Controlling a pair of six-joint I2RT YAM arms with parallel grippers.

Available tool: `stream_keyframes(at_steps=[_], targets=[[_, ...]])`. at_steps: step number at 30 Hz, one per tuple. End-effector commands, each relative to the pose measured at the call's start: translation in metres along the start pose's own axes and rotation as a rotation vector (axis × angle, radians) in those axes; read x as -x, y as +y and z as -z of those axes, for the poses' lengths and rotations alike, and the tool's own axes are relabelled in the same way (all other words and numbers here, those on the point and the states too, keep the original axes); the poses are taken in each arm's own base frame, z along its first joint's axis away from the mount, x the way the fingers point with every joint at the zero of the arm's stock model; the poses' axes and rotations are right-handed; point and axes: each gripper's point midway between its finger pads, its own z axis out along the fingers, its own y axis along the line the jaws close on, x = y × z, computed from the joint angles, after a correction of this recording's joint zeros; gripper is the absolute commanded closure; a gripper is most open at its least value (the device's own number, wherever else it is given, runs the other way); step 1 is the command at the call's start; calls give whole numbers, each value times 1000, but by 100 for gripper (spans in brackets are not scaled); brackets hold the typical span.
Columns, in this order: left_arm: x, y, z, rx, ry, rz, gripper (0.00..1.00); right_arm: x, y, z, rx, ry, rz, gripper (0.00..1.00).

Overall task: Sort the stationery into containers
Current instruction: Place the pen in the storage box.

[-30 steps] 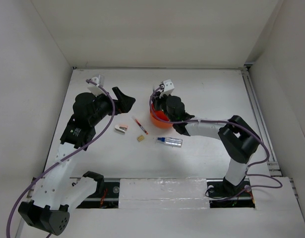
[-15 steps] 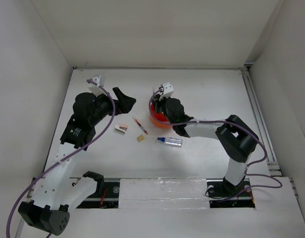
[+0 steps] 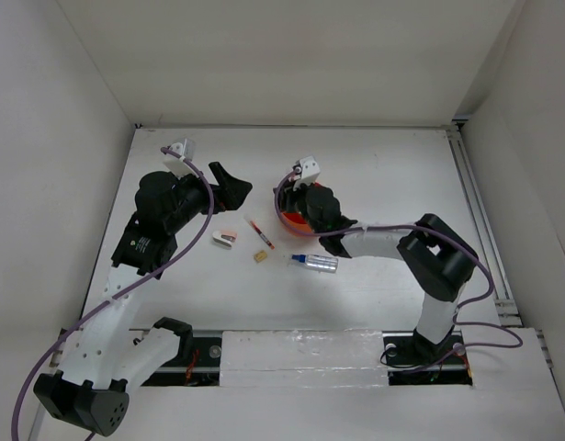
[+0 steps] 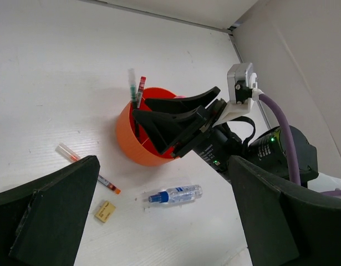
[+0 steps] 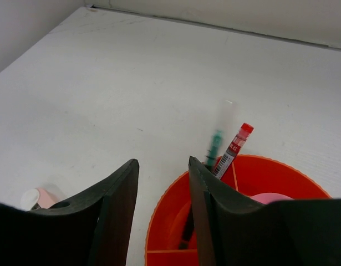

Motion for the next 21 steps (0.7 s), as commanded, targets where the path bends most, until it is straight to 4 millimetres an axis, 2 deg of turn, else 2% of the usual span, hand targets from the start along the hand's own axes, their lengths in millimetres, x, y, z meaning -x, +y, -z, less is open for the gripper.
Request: stream_keyframes(at_steps=[1, 2, 4, 9, 12, 14, 16, 17, 19, 20, 21], targets=[[8, -6, 1, -32, -32, -28, 0, 13, 8, 0, 23, -70, -20, 53], [8, -6, 1, -32, -32, -28, 0, 13, 8, 0, 23, -70, -20, 51], [9, -4, 1, -20, -39, -28, 0, 17, 11, 2, 36, -81, -32, 39], [9, 8, -2, 41, -43, -11, 0, 41, 30, 14, 84, -129, -47, 29], [6, 29, -10, 155, -33, 39, 0, 64, 42, 29, 123, -170, -60, 25], [-4, 44, -17, 229, 7, 71, 0, 87, 57, 43, 168, -211, -74, 24], [-8, 51, -22, 260, 29, 90, 0, 100, 59, 52, 185, -231, -79, 24], [-11, 53, -25, 268, 40, 101, 0, 116, 64, 62, 203, -258, -88, 24], [-18, 60, -33, 300, 66, 130, 0, 125, 71, 75, 230, -262, -90, 24], [-25, 65, -36, 317, 92, 134, 0, 141, 74, 89, 245, -288, -100, 24], [-24, 68, -40, 336, 98, 148, 0, 149, 71, 95, 236, -297, -104, 23]])
